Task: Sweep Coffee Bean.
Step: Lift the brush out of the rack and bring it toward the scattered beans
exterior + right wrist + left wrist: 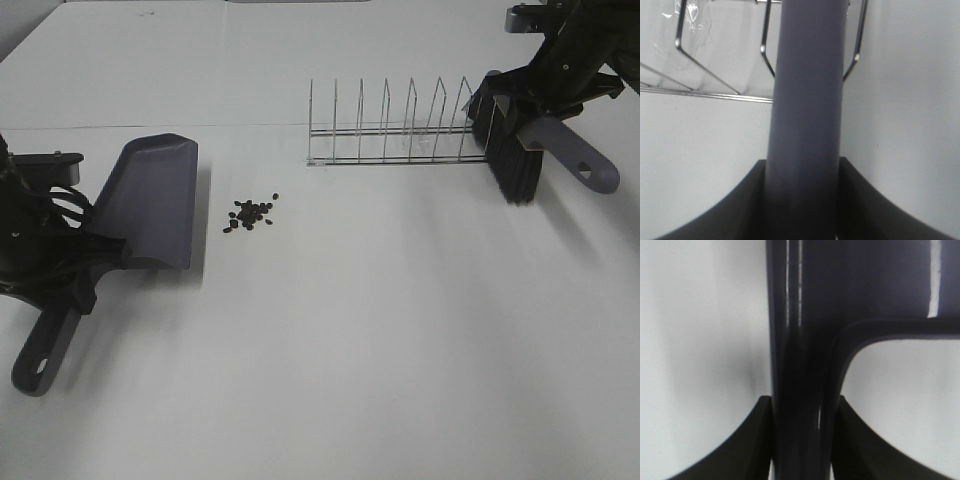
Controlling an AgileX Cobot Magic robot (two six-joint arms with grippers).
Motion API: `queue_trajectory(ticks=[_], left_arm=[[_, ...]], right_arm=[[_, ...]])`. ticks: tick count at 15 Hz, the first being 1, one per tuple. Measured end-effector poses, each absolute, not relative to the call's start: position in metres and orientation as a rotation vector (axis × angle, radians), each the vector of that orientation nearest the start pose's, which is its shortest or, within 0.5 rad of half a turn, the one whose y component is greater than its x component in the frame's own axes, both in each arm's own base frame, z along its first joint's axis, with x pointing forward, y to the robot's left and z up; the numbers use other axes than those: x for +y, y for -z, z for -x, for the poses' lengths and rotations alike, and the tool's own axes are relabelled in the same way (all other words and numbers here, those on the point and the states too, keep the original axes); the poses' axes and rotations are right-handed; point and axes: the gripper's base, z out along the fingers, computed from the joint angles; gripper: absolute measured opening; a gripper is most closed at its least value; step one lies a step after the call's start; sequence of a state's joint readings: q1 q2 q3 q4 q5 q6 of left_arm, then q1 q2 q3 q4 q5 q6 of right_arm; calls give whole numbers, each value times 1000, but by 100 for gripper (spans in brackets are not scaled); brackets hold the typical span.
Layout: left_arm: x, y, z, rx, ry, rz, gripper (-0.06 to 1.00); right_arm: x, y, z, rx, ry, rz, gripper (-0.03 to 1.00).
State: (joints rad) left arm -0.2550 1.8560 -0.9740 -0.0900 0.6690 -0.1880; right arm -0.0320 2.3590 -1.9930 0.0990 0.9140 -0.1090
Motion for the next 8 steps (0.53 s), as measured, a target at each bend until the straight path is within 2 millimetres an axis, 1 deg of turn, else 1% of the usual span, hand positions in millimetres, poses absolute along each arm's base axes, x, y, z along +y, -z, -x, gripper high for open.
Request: queue_trajectory(ticks=[4,7,8], left_arm=[[-85,-129,-306,3048,124,1,27],[-85,-129,-306,3048,125,2,27],[-85,-129,-306,3048,125,2,27]], right_arm=[[-9,-191,-513,2746,-101,20,27],[-8,-221,-503,2756,-108,28,27],[-8,-225,-500,2768,-110,31,27]])
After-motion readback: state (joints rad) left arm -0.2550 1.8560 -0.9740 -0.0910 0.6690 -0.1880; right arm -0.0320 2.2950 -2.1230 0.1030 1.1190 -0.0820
